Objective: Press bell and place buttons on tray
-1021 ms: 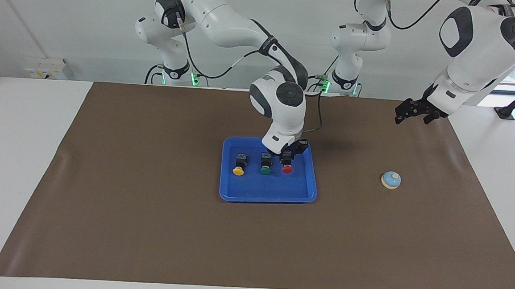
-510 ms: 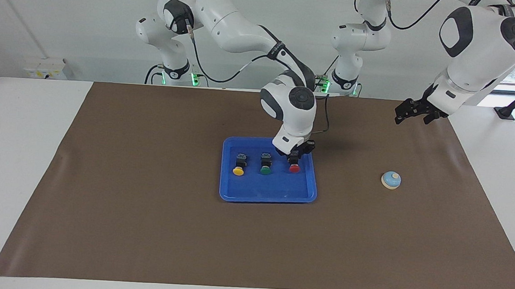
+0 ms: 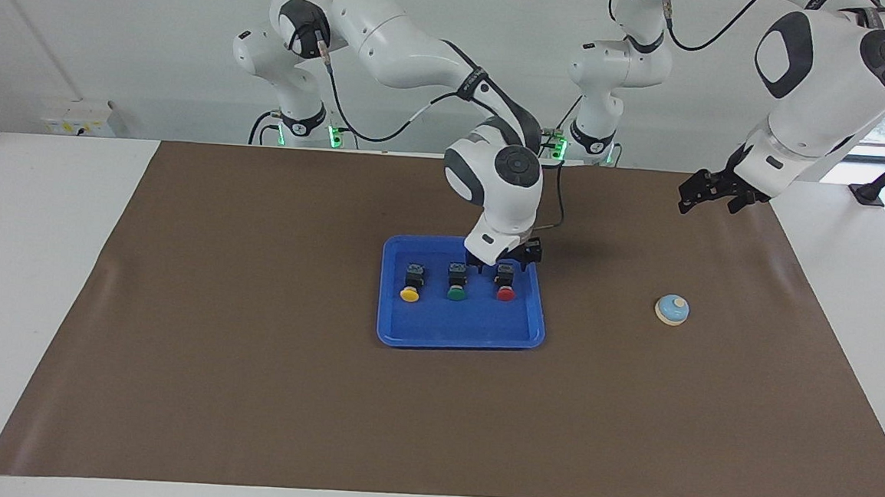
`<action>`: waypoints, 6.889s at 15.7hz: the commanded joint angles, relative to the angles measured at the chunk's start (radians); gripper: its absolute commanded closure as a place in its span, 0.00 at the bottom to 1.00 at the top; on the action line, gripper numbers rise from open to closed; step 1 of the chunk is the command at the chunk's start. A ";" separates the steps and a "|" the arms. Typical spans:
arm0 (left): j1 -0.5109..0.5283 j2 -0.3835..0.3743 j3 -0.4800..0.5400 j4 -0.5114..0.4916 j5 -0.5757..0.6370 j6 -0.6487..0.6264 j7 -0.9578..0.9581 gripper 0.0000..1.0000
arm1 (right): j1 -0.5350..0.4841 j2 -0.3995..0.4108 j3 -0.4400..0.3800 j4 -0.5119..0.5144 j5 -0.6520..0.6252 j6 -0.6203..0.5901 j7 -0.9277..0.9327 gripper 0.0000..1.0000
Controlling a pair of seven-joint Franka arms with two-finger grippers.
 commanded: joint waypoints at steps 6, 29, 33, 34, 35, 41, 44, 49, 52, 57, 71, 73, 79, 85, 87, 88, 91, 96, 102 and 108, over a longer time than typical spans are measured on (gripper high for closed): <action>-0.001 0.006 0.002 0.021 0.005 -0.016 -0.009 0.00 | -0.227 -0.339 -0.020 -0.142 -0.052 -0.209 -0.234 0.00; -0.001 0.006 0.002 0.021 0.005 -0.016 -0.009 0.00 | -0.673 -0.695 -0.022 -0.423 -0.058 -0.296 -0.569 0.00; -0.001 0.006 0.002 0.021 0.005 -0.016 -0.009 0.00 | -0.696 -0.695 -0.022 -0.429 -0.081 -0.347 -0.583 0.00; -0.001 0.006 0.002 0.021 0.005 -0.016 -0.009 0.00 | -0.697 -0.695 -0.022 -0.427 -0.082 -0.350 -0.583 0.00; -0.001 0.006 0.002 0.021 0.005 -0.016 -0.009 0.00 | -0.699 -0.695 -0.022 -0.427 -0.084 -0.350 -0.582 0.00; -0.001 0.006 0.002 0.021 0.005 -0.016 -0.009 0.00 | -0.700 -0.694 -0.022 -0.423 -0.138 -0.350 -0.577 0.00; -0.001 0.006 0.002 0.021 0.005 -0.017 -0.009 0.00 | -0.703 -0.694 -0.020 -0.423 -0.136 -0.361 -0.577 0.00; -0.001 0.006 0.002 0.021 0.005 -0.016 -0.009 0.00 | -0.703 -0.695 -0.020 -0.421 -0.122 -0.398 -0.583 0.00; -0.001 0.006 0.002 0.021 0.005 -0.016 -0.009 0.00 | -0.702 -0.694 -0.019 -0.418 -0.118 -0.395 -0.582 0.00; -0.001 0.006 0.002 0.021 0.005 -0.016 -0.009 0.00 | -0.702 -0.694 -0.019 -0.418 -0.119 -0.389 -0.582 0.00; 0.041 -0.026 0.006 -0.133 0.005 0.330 -0.034 0.92 | -0.702 -0.695 -0.019 -0.416 -0.119 -0.398 -0.582 0.00; 0.045 0.003 0.006 -0.142 0.006 0.347 -0.086 1.00 | -0.702 -0.700 -0.019 -0.416 -0.119 -0.398 -0.582 0.00; 0.045 0.133 0.005 -0.142 0.006 0.416 -0.074 1.00 | -0.702 -0.703 -0.019 -0.416 -0.119 -0.399 -0.582 0.00; 0.088 0.190 0.005 -0.177 0.006 0.497 0.057 1.00 | -0.702 -0.703 -0.019 -0.418 -0.119 -0.399 -0.582 0.00; 0.078 0.190 0.005 -0.218 0.008 0.542 0.058 1.00 | -0.700 -0.703 -0.019 -0.416 -0.119 -0.399 -0.580 0.00; 0.076 0.190 0.005 -0.241 0.008 0.565 0.058 1.00 | -0.700 -0.703 -0.019 -0.418 -0.119 -0.399 -0.581 0.00; 0.075 0.184 0.005 -0.310 0.010 0.635 0.058 1.00 | -0.700 -0.703 -0.019 -0.418 -0.119 -0.399 -0.580 0.00; 0.072 0.207 0.005 -0.349 0.011 0.694 0.058 1.00 | -0.700 -0.703 -0.019 -0.416 -0.119 -0.399 -0.580 0.00; 0.064 0.224 0.006 -0.340 0.014 0.700 0.064 1.00 | -0.700 -0.703 -0.019 -0.418 -0.119 -0.399 -0.580 0.00; 0.062 0.221 0.006 -0.093 0.016 0.372 0.061 1.00 | -0.700 -0.703 -0.019 -0.418 -0.119 -0.399 -0.580 0.00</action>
